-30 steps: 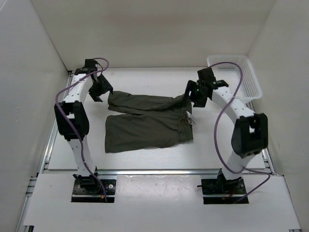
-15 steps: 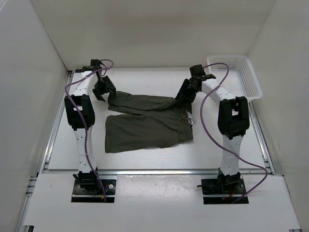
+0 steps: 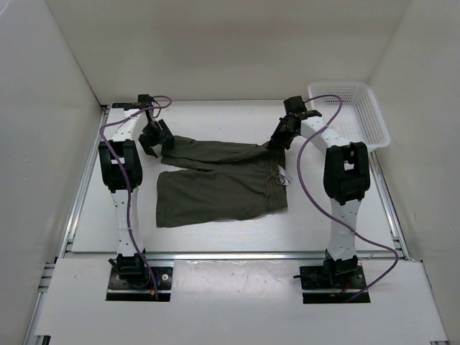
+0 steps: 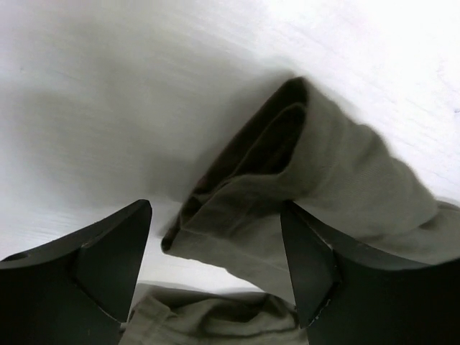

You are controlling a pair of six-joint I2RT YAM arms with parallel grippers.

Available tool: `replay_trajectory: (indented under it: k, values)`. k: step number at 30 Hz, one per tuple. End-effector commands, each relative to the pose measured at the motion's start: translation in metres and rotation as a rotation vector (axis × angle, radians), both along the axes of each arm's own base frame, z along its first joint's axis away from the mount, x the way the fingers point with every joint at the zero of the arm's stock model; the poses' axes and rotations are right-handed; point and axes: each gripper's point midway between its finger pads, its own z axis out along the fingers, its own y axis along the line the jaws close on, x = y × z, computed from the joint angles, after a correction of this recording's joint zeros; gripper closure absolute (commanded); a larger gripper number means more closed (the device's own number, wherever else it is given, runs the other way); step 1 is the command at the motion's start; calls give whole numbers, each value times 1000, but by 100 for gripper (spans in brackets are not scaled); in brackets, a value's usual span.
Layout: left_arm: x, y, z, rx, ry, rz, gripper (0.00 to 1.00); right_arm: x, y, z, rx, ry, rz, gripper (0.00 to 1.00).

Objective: Fold and stack the shorts
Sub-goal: Fold the shorts

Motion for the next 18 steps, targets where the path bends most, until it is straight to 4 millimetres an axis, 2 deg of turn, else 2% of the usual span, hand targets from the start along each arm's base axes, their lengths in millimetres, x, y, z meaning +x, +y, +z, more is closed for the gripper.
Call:
replay_trajectory:
  k: [1, 3, 4, 5, 6, 11, 13, 14, 15, 18]
  values:
    - [-3, 15, 36, 35, -81, 19, 16, 14, -2, 13, 4, -49, -9, 86]
    - [-3, 16, 35, 12, -92, 21, 17, 14, -2, 13, 4, -49, -9, 86]
    - [-7, 15, 28, 12, -77, 21, 20, 13, -1, 14, 11, -47, -4, 86]
    - [-7, 10, 30, -17, -87, 12, 25, 13, -1, 14, 8, -50, 3, 86]
    - [-4, 8, 29, -31, -101, 8, 37, 13, -1, 14, 8, -50, 4, 86]
    - [-2, 2, 16, -65, -79, -13, 42, 13, -1, 14, 8, -50, 4, 86]
    - [0, -3, 13, -65, -78, -22, 56, 13, -1, 14, 8, -50, 4, 86]
    - [3, -3, 16, -68, -86, -12, 67, 13, -1, 14, 8, -50, 4, 86]
    - [3, -3, 16, -68, -86, -12, 72, 13, -1, 14, 8, -50, 4, 86]
    - [7, -1, 34, -55, -123, -10, 77, 13, -1, 13, 4, -53, 11, 86]
